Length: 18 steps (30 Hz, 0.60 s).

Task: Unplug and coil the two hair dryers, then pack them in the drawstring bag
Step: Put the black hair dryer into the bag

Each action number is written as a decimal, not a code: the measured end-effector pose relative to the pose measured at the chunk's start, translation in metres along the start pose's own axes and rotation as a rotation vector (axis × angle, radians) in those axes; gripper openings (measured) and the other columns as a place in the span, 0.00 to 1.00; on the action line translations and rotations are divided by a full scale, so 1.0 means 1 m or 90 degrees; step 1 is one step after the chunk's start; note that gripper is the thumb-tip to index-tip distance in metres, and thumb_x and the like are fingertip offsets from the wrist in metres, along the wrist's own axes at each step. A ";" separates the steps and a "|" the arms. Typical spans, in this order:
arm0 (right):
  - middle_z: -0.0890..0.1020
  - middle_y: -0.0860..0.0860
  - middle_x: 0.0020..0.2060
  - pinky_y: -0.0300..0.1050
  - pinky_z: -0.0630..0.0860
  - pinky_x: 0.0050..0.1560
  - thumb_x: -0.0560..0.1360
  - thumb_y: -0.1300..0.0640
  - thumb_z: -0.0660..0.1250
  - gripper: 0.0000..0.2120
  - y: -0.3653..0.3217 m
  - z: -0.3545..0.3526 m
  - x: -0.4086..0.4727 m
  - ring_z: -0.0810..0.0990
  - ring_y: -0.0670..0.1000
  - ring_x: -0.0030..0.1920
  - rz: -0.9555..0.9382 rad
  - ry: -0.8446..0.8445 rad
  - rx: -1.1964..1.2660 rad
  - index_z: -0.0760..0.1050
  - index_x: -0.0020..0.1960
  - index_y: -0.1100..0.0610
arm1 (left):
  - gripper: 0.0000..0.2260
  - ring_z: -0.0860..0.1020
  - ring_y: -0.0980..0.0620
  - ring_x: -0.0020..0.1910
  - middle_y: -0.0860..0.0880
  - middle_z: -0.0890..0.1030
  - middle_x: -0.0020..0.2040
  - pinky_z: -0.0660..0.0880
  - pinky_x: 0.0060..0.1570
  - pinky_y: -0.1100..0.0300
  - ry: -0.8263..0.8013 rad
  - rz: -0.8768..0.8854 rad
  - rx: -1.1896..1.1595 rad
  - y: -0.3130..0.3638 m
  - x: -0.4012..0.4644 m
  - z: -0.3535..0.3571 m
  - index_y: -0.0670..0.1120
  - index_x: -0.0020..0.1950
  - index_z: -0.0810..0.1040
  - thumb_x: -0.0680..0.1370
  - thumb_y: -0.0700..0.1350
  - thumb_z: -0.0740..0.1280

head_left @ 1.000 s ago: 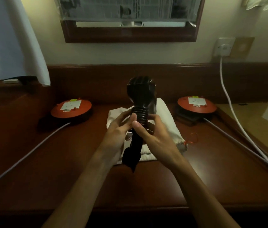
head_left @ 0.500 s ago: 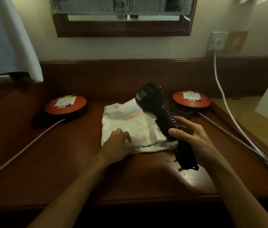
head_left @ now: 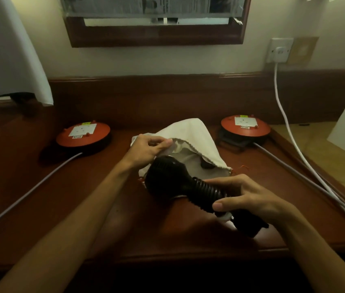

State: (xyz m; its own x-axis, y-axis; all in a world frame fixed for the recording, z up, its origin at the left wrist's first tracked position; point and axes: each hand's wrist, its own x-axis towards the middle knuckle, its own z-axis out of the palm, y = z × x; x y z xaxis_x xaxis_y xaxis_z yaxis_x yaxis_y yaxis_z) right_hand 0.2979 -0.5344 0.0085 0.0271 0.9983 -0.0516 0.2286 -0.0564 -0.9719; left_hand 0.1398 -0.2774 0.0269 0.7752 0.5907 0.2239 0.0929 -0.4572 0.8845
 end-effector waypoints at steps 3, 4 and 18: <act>0.85 0.59 0.47 0.53 0.81 0.40 0.73 0.58 0.77 0.29 0.001 0.013 0.012 0.82 0.56 0.37 0.012 0.085 -0.061 0.73 0.73 0.51 | 0.11 0.86 0.47 0.52 0.46 0.88 0.49 0.81 0.52 0.53 0.037 0.059 -0.010 0.005 -0.003 -0.005 0.43 0.55 0.87 0.80 0.48 0.71; 0.86 0.57 0.46 0.52 0.82 0.39 0.73 0.57 0.76 0.30 0.001 0.017 0.018 0.83 0.54 0.35 0.012 0.112 -0.096 0.72 0.74 0.53 | 0.10 0.86 0.46 0.51 0.45 0.88 0.49 0.81 0.53 0.50 0.048 0.073 -0.012 0.008 -0.004 -0.007 0.43 0.54 0.87 0.80 0.48 0.72; 0.77 0.48 0.69 0.46 0.81 0.55 0.78 0.44 0.68 0.37 -0.006 0.039 0.046 0.78 0.41 0.49 0.043 0.130 -0.538 0.53 0.81 0.40 | 0.11 0.84 0.55 0.49 0.51 0.87 0.49 0.83 0.48 0.50 0.094 0.179 0.171 0.022 -0.017 -0.006 0.46 0.57 0.87 0.80 0.51 0.71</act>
State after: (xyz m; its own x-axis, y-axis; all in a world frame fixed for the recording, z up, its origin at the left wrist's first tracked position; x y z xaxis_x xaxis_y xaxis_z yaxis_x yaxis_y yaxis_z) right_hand 0.2601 -0.4875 0.0035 0.2222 0.9749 0.0172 0.8631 -0.1884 -0.4685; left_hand 0.1247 -0.2934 0.0451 0.6969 0.4986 0.5155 0.0648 -0.7597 0.6471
